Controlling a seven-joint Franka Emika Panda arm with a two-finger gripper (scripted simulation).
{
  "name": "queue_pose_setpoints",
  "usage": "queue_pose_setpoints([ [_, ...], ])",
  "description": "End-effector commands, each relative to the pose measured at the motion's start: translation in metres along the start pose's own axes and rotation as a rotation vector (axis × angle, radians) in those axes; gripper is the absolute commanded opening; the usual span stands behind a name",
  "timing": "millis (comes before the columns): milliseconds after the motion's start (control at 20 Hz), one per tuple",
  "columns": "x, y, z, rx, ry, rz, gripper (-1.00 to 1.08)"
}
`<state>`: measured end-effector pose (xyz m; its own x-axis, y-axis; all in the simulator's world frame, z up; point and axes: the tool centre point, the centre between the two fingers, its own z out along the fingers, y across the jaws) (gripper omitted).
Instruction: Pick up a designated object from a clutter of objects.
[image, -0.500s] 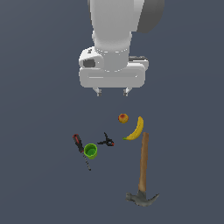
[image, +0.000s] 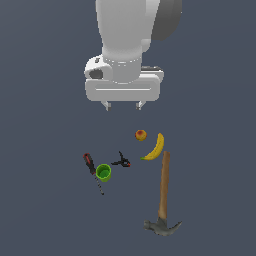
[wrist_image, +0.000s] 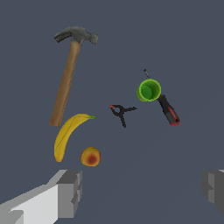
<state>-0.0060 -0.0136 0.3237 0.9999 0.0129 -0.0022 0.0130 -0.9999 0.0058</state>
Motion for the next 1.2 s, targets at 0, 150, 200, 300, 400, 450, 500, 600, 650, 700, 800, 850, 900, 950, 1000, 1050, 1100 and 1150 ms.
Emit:
queue_pose_setpoints([
  [0,-0.001,0.005,0.001,-0.004,-0.002,-0.005,1.00],
  [150,-0.001,0.004,0.001,-0.004,-0.002,-0.005,1.00],
  [200,0.000,0.004,0.001,-0.004,-0.001,-0.003,1.00],
  [300,0.002,0.003,0.002,-0.003,-0.001,0.000,1.00],
  [400,0.006,0.001,0.004,-0.003,-0.001,0.005,1.00],
  [450,0.008,0.000,0.006,-0.003,-0.001,0.009,1.00],
  [500,0.011,-0.002,0.007,-0.003,-0.001,0.013,1.00],
  [600,0.017,-0.005,0.011,-0.002,-0.001,0.023,1.00],
  [650,0.021,-0.007,0.013,-0.002,-0.001,0.029,1.00],
  [700,0.025,-0.010,0.016,-0.001,-0.001,0.035,1.00],
  [800,0.034,-0.015,0.022,0.000,-0.001,0.050,1.00],
  [850,0.039,-0.018,0.025,0.000,-0.001,0.058,1.00],
  [900,0.044,-0.021,0.029,0.001,-0.001,0.067,1.00],
  [950,0.050,-0.025,0.033,0.001,-0.001,0.076,1.00],
  [1000,0.055,-0.029,0.038,0.002,-0.001,0.086,1.00],
  [1050,0.061,-0.033,0.043,0.002,0.000,0.096,1.00],
  [1100,0.068,-0.038,0.049,0.003,0.000,0.108,1.00],
  [1150,0.074,-0.043,0.055,0.003,0.000,0.119,1.00],
])
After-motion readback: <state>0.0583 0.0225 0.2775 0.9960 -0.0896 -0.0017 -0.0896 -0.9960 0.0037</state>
